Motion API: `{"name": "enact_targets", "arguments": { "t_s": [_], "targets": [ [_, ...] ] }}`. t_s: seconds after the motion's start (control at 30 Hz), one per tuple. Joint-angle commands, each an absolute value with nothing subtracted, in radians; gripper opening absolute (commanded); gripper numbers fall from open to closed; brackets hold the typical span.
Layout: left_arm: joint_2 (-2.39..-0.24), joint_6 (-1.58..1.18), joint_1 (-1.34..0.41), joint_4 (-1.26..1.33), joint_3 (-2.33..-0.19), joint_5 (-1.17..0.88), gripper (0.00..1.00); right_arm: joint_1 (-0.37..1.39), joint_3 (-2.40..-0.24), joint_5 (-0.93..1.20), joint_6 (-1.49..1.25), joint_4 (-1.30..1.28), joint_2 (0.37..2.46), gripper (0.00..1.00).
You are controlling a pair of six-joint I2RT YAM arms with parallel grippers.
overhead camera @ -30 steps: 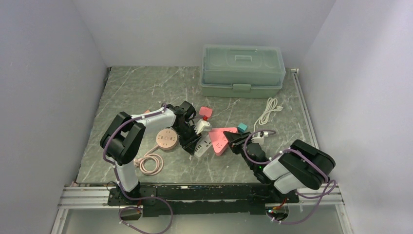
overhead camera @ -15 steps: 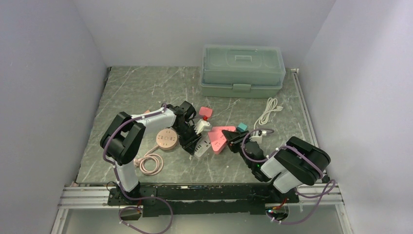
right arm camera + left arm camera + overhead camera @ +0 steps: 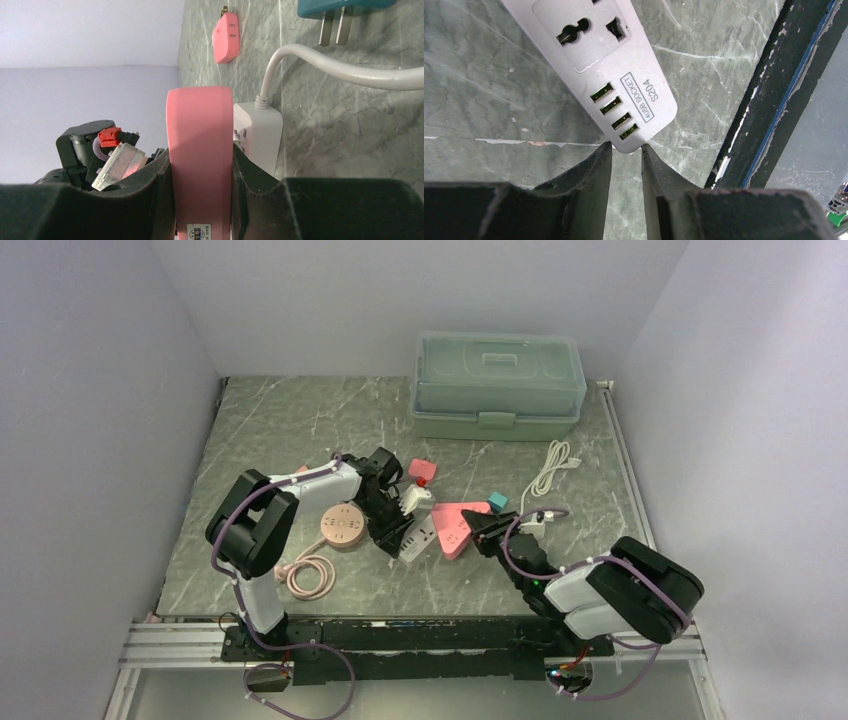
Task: Insert the plug
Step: Insert the plug into the socket.
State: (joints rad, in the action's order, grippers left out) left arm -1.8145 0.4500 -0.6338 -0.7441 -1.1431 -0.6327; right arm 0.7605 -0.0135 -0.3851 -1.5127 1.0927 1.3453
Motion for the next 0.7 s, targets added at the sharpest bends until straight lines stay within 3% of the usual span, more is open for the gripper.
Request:
{"name": "enact_targets", "arguments": {
  "t_s": [0.0,0.27,0.67],
  "targets": [
    [-1.769,0.443,-0.633,-0.713,-1.159,-0.675,0.33,0.758,-0.009,-0.388,-1.51,1.116,1.423,0.0],
    [-1.764,0.447,-0.634,-0.716,-1.156,-0.671,0.33,0.758,-0.044,-0.346,-1.509,1.18,1.522,0.0],
    [-1.769,0.44,-0.633,-0.706,-1.163,-0.678,0.33,0.759,-0.004,-0.413,-1.511,0.889,1.247,0.0]
  ]
}}
